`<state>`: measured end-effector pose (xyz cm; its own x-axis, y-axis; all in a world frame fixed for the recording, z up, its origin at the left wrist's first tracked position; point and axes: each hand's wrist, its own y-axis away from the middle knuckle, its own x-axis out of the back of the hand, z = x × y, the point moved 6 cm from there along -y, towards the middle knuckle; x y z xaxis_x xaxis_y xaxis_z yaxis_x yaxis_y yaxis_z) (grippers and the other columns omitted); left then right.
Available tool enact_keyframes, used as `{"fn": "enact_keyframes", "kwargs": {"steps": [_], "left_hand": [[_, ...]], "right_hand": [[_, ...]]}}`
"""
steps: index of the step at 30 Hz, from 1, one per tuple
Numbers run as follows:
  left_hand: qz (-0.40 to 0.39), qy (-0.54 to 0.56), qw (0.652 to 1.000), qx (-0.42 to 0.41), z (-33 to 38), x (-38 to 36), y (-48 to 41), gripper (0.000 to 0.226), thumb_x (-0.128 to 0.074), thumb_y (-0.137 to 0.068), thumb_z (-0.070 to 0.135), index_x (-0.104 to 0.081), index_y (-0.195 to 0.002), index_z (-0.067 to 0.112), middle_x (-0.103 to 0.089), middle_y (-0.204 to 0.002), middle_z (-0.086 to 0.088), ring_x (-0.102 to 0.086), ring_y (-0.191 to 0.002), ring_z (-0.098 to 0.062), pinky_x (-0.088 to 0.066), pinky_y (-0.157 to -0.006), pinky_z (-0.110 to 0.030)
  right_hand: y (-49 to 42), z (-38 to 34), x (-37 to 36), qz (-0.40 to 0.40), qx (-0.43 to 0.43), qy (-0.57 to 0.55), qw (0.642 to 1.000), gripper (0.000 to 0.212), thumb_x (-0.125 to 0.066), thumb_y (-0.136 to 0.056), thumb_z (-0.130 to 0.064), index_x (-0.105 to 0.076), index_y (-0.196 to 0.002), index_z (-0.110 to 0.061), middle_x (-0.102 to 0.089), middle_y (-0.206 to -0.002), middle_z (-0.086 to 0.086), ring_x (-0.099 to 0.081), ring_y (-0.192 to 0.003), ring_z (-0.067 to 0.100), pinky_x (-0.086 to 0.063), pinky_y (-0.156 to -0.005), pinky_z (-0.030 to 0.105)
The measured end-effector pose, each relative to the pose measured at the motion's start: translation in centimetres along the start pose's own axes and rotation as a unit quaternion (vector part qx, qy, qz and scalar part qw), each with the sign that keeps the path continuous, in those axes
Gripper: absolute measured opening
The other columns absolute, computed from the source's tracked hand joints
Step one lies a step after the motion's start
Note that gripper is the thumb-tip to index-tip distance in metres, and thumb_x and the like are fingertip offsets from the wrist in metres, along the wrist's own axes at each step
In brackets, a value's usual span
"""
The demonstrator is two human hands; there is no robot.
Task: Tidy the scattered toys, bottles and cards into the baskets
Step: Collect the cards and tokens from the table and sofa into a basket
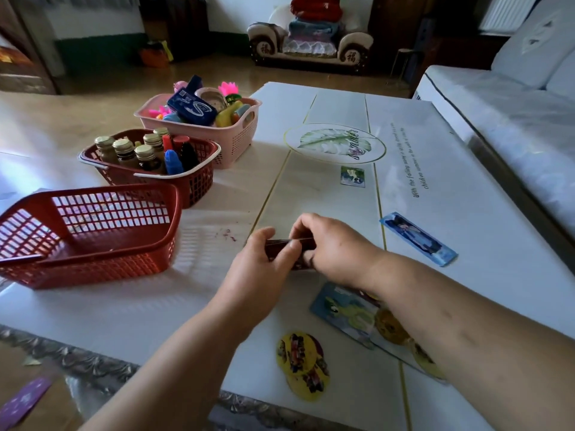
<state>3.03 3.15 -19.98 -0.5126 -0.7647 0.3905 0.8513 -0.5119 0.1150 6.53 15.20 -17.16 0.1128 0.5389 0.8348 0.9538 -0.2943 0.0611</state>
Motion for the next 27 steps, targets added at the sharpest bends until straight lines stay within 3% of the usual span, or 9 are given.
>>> {"fn": "enact_keyframes", "kwargs": {"steps": [2,4,7,10,14,18,22,25,27], "left_hand": [[0.015,-0.116,0.992,-0.055,0.4,0.8,-0.1,0.023,-0.065,-0.091,0.028,-0.062,-0.114,0.03,-0.064,-0.094,0.014,-0.06,-0.086,-0.008,-0.046,-0.068,-0.023],[0.043,-0.203,0.975,-0.077,0.6,1.4,0.0,0.013,-0.066,-0.09,0.024,-0.064,-0.101,0.031,-0.063,-0.085,0.012,-0.058,-0.078,-0.01,-0.041,-0.062,-0.027],[0.082,-0.213,0.971,-0.071,0.8,2.6,0.1,0.013,-0.064,-0.091,0.022,-0.061,-0.101,0.03,-0.063,-0.089,0.008,-0.058,-0.081,-0.015,-0.041,-0.068,-0.029],[0.072,-0.211,0.972,-0.077,0.8,3.0,-0.1,0.014,-0.064,-0.091,0.019,-0.062,-0.101,0.028,-0.064,-0.091,0.006,-0.059,-0.082,-0.017,-0.047,-0.074,-0.033],[0.043,-0.215,0.972,-0.086,0.7,2.2,0.5,0.013,-0.065,-0.09,0.018,-0.062,-0.094,0.03,-0.063,-0.085,0.01,-0.059,-0.077,-0.012,-0.05,-0.07,-0.033],[0.017,-0.225,0.969,-0.105,1.1,2.1,1.1,0.015,-0.065,-0.09,0.018,-0.062,-0.089,0.032,-0.064,-0.083,0.01,-0.06,-0.074,-0.011,-0.051,-0.067,-0.033],[-0.017,-0.234,0.965,-0.119,1.7,2.2,1.9,0.012,-0.066,-0.09,0.019,-0.062,-0.088,0.031,-0.065,-0.08,0.008,-0.061,-0.07,-0.014,-0.053,-0.067,-0.037],[-0.023,-0.24,0.963,-0.121,1.7,2.0,2.0,0.015,-0.065,-0.091,0.016,-0.062,-0.089,0.031,-0.065,-0.083,0.009,-0.06,-0.075,-0.012,-0.053,-0.072,-0.038],[-0.028,-0.246,0.96,-0.132,1.6,1.6,1.8,0.018,-0.064,-0.091,0.016,-0.059,-0.089,0.032,-0.063,-0.085,0.012,-0.059,-0.077,-0.008,-0.05,-0.069,-0.032]], "right_hand": [[0.7,0.5,1.3,-0.015,0.004,-0.015,1.0,0.025,-0.064,-0.082,-0.013,-0.055,-0.1,-0.027,-0.061,-0.095,-0.007,-0.059,-0.091,0.013,-0.049,-0.077,0.025],[2.1,1.7,2.6,-0.035,-0.029,0.016,0.999,0.039,-0.075,-0.078,-0.033,-0.052,-0.11,-0.026,-0.058,-0.103,-0.01,-0.057,-0.095,0.01,-0.048,-0.081,0.023],[4.4,4.1,3.5,-0.086,-0.099,0.213,0.968,0.077,-0.073,-0.064,-0.067,-0.05,-0.124,-0.025,-0.052,-0.119,-0.008,-0.05,-0.11,0.013,-0.046,-0.089,0.03],[5.9,5.3,2.2,-0.13,-0.124,0.301,0.937,0.092,-0.071,-0.05,-0.078,-0.05,-0.122,-0.024,-0.048,-0.118,-0.003,-0.042,-0.112,0.018,-0.044,-0.089,0.036],[5.3,5.3,1.4,-0.15,-0.121,0.25,0.949,0.071,-0.078,-0.055,-0.066,-0.062,-0.107,-0.022,-0.052,-0.108,-0.001,-0.044,-0.102,0.017,-0.05,-0.085,0.038],[4.8,5.5,1.8,-0.147,-0.115,0.178,0.966,0.052,-0.083,-0.063,-0.047,-0.063,-0.101,-0.018,-0.064,-0.097,0.002,-0.06,-0.089,0.019,-0.053,-0.075,0.035],[3.7,6.2,3.3,-0.032,-0.101,0.031,0.994,0.037,-0.081,-0.074,-0.033,-0.056,-0.098,-0.02,-0.062,-0.094,-0.004,-0.06,-0.086,0.012,-0.047,-0.063,0.024],[3.7,7.6,5.1,0.088,-0.121,-0.134,0.98,0.024,-0.074,-0.083,-0.021,-0.059,-0.101,-0.017,-0.066,-0.098,0.0,-0.064,-0.085,0.014,-0.048,-0.059,0.023],[4.2,7.3,5.7,0.102,-0.087,-0.105,0.985,0.014,-0.061,-0.091,-0.016,-0.057,-0.104,-0.018,-0.064,-0.094,-0.001,-0.062,-0.08,0.012,-0.047,-0.06,0.018]]}}
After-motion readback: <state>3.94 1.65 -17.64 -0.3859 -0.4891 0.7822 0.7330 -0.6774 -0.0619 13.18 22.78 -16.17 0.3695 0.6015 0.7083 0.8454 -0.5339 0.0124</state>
